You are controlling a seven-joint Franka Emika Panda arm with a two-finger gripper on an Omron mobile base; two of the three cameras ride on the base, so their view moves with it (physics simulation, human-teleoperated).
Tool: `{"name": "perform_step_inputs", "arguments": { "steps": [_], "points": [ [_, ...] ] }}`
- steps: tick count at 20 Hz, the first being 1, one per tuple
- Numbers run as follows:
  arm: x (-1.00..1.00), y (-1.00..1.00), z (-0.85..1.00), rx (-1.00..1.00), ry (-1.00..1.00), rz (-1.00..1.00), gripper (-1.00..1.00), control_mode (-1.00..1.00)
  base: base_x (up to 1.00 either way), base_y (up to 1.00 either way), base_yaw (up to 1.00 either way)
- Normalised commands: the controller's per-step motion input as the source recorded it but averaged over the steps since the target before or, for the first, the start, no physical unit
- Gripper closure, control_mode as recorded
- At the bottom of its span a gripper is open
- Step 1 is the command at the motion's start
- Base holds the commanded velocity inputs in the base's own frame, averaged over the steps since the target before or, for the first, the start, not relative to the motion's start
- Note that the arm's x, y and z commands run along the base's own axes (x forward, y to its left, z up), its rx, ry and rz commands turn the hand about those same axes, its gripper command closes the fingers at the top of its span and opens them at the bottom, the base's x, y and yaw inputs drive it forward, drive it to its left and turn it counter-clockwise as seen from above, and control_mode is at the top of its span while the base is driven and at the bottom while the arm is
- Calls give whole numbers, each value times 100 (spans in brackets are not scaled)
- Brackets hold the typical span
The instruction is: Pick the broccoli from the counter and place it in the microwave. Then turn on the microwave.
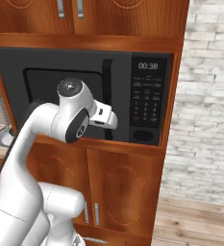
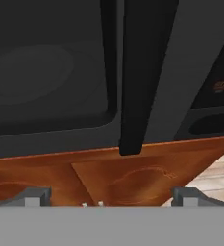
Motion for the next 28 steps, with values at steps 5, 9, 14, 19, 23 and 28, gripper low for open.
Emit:
{"name": "perform_step_inputs", "arguments": {
  "steps": [5, 9, 14, 19, 23, 28],
  "points": [
    [17, -46, 0, 6, -5, 0, -100, -100, 0, 0, 0],
    [44, -30, 0, 8, -5, 0, -100, -100, 0, 0, 0],
    [37, -8, 0, 7, -7, 0, -100, -100, 0, 0, 0],
    [12, 1, 0, 3, -7, 0, -100, -100, 0, 0, 0],
    [8, 9, 0, 0, -9, 0, -100, -100, 0, 0, 0],
    [5, 20, 0, 0, -9, 0, -100, -100, 0, 0, 0]
  ]
}}
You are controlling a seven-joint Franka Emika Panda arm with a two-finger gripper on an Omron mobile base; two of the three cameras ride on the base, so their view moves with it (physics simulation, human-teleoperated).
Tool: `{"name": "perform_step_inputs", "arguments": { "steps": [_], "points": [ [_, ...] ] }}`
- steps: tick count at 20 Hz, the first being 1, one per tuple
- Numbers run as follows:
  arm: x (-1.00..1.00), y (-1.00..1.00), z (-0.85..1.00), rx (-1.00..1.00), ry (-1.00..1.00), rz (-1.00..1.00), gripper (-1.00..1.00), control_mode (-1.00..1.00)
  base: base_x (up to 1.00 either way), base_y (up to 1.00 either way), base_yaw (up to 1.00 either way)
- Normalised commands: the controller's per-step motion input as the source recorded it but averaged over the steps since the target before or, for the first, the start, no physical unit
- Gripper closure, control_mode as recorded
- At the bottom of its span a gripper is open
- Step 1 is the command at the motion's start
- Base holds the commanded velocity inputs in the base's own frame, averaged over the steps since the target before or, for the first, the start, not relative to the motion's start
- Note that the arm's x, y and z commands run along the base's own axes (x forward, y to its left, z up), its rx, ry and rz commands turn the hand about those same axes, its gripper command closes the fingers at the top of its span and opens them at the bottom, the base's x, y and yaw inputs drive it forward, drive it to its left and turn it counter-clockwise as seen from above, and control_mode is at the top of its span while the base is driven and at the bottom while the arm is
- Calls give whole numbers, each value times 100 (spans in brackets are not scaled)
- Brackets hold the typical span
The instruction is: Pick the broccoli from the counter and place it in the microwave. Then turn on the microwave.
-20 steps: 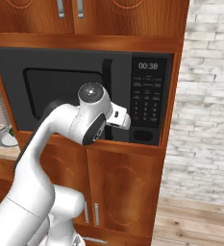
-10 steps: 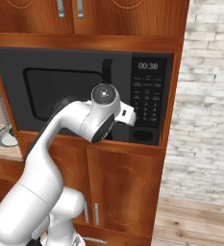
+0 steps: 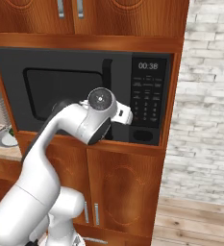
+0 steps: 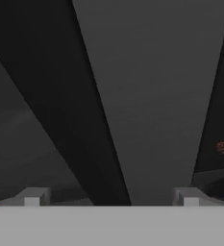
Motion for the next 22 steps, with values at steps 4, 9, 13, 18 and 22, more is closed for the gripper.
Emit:
{"name": "perform_step_inputs", "arguments": {
  "steps": [4, 9, 13, 18, 22],
  "points": [
    [26, 6, 0, 0, -6, 0, -100, -100, 0, 0, 0],
    [52, 0, 0, 0, -1, 0, -100, -100, 0, 0, 0],
    [59, 2, -1, 0, 0, 0, 100, -100, 0, 0, 0],
    [53, 10, -2, 0, 0, 0, 100, -100, 0, 0, 0],
    [-2, 24, 0, 0, 0, 0, 100, -100, 0, 0, 0]
  ]
}}
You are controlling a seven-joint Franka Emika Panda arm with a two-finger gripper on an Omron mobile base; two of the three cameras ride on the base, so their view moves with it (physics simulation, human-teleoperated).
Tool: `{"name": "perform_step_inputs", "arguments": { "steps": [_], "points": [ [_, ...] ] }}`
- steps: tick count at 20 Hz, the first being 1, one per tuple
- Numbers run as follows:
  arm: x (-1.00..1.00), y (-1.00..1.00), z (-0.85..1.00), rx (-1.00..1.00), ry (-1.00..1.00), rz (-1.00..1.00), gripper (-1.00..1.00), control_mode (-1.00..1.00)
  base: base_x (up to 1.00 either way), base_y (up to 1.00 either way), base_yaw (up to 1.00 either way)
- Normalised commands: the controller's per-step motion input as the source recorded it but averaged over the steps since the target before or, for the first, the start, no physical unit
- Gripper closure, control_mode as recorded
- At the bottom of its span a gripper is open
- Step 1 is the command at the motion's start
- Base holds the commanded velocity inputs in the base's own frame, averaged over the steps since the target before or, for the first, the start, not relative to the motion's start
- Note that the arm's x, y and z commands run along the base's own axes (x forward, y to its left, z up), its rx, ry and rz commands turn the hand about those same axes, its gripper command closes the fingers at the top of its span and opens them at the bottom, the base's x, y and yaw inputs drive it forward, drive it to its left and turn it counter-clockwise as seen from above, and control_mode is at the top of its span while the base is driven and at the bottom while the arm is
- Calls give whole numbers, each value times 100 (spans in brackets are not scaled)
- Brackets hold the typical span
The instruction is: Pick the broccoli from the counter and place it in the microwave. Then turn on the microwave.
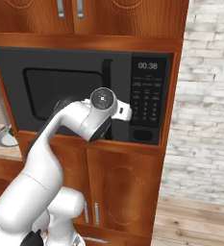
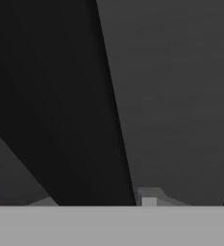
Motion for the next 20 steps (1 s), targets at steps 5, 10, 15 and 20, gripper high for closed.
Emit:
{"name": "perform_step_inputs", "arguments": {
  "steps": [5, 10, 15, 20],
  "points": [
    [-53, 47, 0, 0, -5, -2, 100, -100, 0, 0, 0],
    [-88, 40, 4, 0, -6, -6, 100, -100, 0, 0, 0],
    [-100, 28, 12, 0, 0, -8, 100, -100, 0, 0, 0],
    [-100, 22, 25, 0, 0, -9, 100, -100, 0, 0, 0]
  ]
}}
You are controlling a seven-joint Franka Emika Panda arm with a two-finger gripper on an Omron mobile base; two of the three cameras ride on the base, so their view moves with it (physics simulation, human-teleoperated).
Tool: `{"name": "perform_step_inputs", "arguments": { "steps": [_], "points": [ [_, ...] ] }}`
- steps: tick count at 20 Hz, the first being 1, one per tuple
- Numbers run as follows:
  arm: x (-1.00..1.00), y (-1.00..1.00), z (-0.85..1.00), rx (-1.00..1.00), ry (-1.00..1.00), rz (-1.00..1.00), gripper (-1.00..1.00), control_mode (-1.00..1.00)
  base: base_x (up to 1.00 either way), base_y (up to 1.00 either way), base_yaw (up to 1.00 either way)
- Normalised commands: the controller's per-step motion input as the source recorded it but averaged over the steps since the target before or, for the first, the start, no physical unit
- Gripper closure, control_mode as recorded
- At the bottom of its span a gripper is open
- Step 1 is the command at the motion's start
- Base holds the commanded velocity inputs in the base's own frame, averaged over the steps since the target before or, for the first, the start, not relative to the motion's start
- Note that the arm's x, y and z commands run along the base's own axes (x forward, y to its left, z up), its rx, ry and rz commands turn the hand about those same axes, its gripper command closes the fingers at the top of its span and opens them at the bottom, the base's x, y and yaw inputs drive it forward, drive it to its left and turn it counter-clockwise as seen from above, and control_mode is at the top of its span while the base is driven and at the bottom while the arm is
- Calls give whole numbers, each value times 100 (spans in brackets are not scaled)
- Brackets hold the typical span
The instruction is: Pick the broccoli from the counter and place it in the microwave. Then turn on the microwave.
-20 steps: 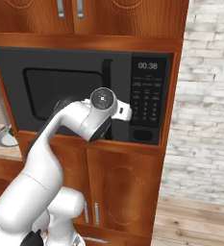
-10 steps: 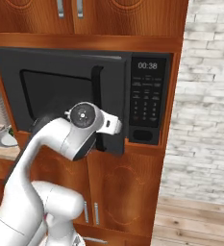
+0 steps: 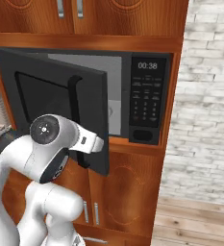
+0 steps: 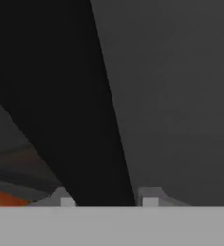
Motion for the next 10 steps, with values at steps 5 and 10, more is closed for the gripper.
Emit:
{"name": "perform_step_inputs", "arguments": {
  "steps": [5, 10],
  "points": [
    [-100, 16, 34, 0, 0, -8, 100, -100, 0, 0, 0],
    [-91, 22, 19, 0, 0, -7, 100, -100, 0, 0, 0]
  ]
}}
